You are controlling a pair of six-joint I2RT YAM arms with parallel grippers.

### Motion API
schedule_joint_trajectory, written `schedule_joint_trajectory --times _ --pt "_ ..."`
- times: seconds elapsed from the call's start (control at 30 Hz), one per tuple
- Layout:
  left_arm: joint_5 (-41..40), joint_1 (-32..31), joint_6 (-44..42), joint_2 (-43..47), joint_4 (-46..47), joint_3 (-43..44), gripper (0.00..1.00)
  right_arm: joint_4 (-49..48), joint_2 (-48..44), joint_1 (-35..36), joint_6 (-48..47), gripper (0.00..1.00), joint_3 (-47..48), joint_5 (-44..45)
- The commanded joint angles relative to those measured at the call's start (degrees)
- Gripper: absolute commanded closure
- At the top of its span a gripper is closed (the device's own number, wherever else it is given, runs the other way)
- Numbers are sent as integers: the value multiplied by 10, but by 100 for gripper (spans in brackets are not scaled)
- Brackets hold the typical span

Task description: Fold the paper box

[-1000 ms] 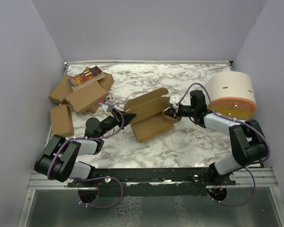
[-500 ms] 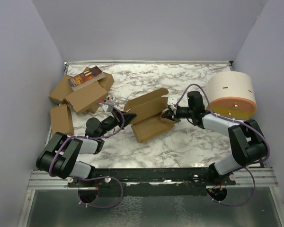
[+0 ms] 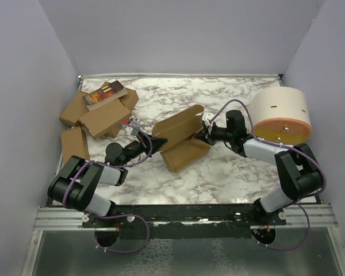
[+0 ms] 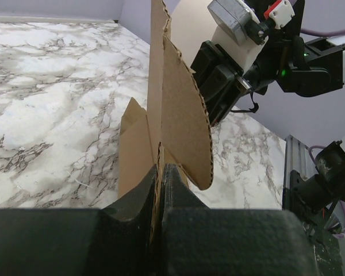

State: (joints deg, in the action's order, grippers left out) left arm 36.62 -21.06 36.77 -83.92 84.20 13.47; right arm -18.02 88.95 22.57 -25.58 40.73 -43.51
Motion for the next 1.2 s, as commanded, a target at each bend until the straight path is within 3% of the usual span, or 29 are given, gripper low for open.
schedule_joint_trajectory --times 0.0,0.3,0.57,0.87,1.17 --pt "31 -6 10 -4 24 7 100 -53 5 4 20 99 -2 38" --pt "-31 -7 -37 36 -63 5 100 101 -30 -5 -99 98 29 -24" --pt "-47 -7 -87 61 -112 5 100 283 -90 -81 -249 97 43 -139" --pt "-45 -6 -86 60 -110 4 100 555 -79 -92 -588 92 39 -103" --pt "-43 -6 -82 62 -107 4 100 484 -31 -85 -507 99 38 -1"
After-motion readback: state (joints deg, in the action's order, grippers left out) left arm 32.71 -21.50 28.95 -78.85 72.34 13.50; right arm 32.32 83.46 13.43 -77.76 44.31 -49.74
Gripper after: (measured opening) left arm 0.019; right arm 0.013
